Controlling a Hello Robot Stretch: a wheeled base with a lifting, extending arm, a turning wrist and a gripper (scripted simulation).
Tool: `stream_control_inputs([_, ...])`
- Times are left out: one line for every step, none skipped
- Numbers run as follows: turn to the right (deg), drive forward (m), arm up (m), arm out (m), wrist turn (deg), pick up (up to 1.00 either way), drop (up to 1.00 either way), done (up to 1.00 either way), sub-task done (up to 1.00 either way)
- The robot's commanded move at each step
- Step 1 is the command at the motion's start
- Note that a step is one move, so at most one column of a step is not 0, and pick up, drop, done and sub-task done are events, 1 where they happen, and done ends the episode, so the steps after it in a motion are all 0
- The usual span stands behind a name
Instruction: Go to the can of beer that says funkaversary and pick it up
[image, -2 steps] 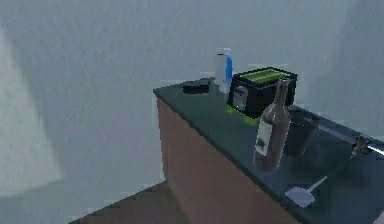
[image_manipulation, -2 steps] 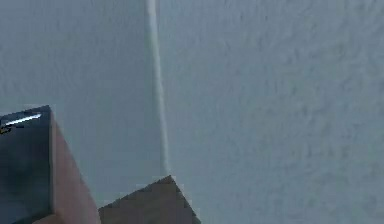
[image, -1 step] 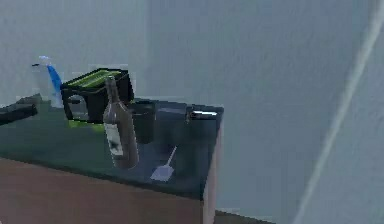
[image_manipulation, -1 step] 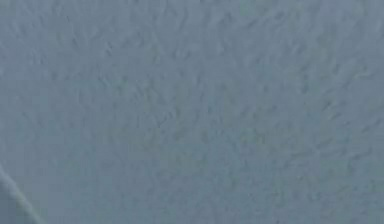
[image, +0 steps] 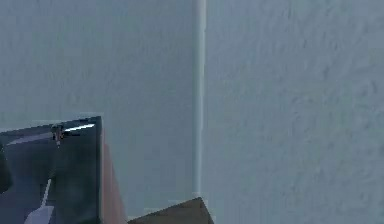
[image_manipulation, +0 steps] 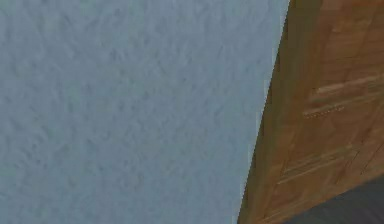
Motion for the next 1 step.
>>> stream_control_inputs([0.0, 0.40, 0.00, 0.00, 0.0, 0.00, 0.00, 0.00, 0.00])
